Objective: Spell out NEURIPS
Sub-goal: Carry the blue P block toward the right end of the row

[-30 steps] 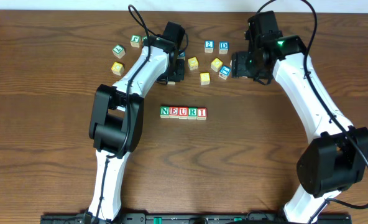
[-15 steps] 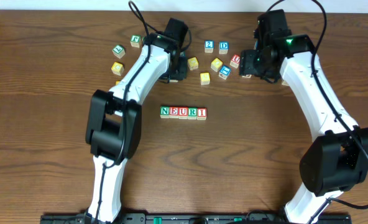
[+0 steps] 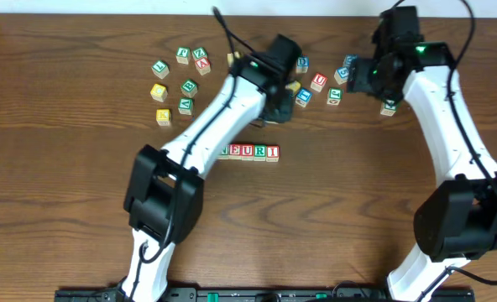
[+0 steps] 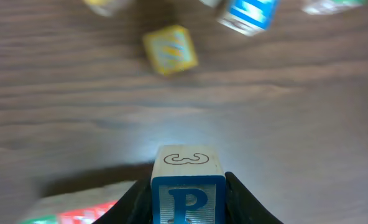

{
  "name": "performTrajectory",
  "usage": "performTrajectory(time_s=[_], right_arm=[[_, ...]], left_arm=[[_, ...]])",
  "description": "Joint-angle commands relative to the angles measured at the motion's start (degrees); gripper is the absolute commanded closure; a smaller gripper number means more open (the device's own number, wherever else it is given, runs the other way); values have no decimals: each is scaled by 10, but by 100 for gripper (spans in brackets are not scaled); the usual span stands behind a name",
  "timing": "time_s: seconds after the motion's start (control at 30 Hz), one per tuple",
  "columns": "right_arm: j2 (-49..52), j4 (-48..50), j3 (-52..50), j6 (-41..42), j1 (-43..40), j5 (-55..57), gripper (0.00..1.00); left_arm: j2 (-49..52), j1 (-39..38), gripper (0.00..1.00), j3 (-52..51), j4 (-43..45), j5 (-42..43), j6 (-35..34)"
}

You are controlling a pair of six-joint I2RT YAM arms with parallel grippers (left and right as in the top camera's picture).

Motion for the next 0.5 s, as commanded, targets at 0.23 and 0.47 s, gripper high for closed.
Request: performTrajectory(time_s=[0.23,0.47], right_arm=[[-48,-20,18,-9,-53,-8,30],[-48,-33,18,-9,-52,-11,30]], left_arm=[[31,-73,69,-5,5,-10,-52],[73,-87,68,-14,11,-10,-77]])
